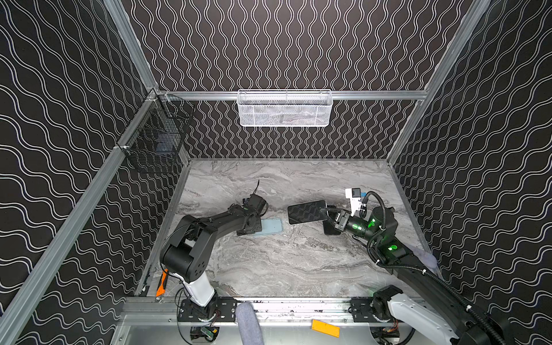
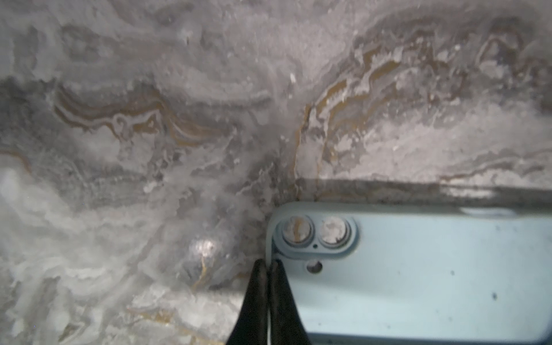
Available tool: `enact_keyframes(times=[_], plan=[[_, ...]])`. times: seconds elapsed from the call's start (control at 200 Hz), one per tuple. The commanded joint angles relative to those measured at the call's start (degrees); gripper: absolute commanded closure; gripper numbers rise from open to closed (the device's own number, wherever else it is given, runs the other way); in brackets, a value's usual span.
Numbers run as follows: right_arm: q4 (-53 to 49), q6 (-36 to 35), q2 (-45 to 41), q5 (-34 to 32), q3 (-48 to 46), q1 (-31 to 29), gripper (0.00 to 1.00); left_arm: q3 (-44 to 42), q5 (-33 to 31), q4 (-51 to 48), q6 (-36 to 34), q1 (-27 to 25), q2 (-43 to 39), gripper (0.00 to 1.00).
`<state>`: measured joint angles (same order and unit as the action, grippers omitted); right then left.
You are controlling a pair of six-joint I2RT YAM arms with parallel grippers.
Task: Put the phone into the phone case
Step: 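Move the left gripper to the case while the right gripper carries the phone, then lower the phone into the light-blue case with the right gripper while the left steadies it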
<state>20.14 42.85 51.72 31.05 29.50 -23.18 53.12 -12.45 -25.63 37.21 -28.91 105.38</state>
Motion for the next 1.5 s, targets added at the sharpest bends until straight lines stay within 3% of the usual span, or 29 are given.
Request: enact_keyframes(times=[0.0, 0.295, 0.621, 0.801, 0.926, 1.041, 1.151, 1.181, 1.246, 1.376, 1.491], plan=[[1.5, 0.0, -0.3, -2.4, 0.5, 0.1, 1.0, -1.4, 2.9, -1.7, 0.4, -1.2, -1.7, 1.0], [-1.6, -0.2, -1.3, -4.2, -1.1, 0.4, 1.0, -4.9, 4.9, -1.3, 6.5, -8.2, -6.7, 1.0], [-8.7, -2.8, -4.1, -4.4, -3.9, 0.4, 1.0, -6.0, 7.2, 2.9, 13.3, -12.4, -4.8, 0.98], [-8.2, -1.7, -3.1, -3.3, -6.0, 0.1, 1.0, -5.4, 6.9, 2.5, 13.3, -12.3, -6.4, 0.58], [-7.1, -1.2, -0.4, -3.9, -6.2, -1.3, 1.0, -5.1, 3.8, 0.1, 12.9, -12.3, -10.9, 0.38], [-6.5, -1.5, 2.5, -7.1, -5.3, -5.4, 1.0, -7.0, 2.9, 0.4, 13.0, -10.7, -16.9, 0.31], [-4.6, 0.0, 6.1, -10.8, -4.4, -9.8, 1.0, -10.3, 5.6, 2.9, 12.5, -7.4, -21.9, 0.3], [-4.1, 0.7, 7.3, -11.9, -4.1, -10.9, 1.0, -11.1, 6.7, 3.8, 12.0, -6.4, -22.7, 0.26], [-3.1, 2.2, 10.1, -14.7, -3.2, -13.7, 1.0, -12.4, 9.1, 5.5, 10.9, -4.6, -23.3, 0.25], [1.5, 5.8, 16.6, -17.5, -2.0, -17.6, 1.0, -14.6, 13.1, 9.3, 10.2, -3.3, -22.9, 0.07], [4.6, 7.5, 21.2, -18.8, -0.5, -18.8, 1.0, -18.1, 17.9, 15.4, 11.9, -2.3, -23.6, 0.02]])
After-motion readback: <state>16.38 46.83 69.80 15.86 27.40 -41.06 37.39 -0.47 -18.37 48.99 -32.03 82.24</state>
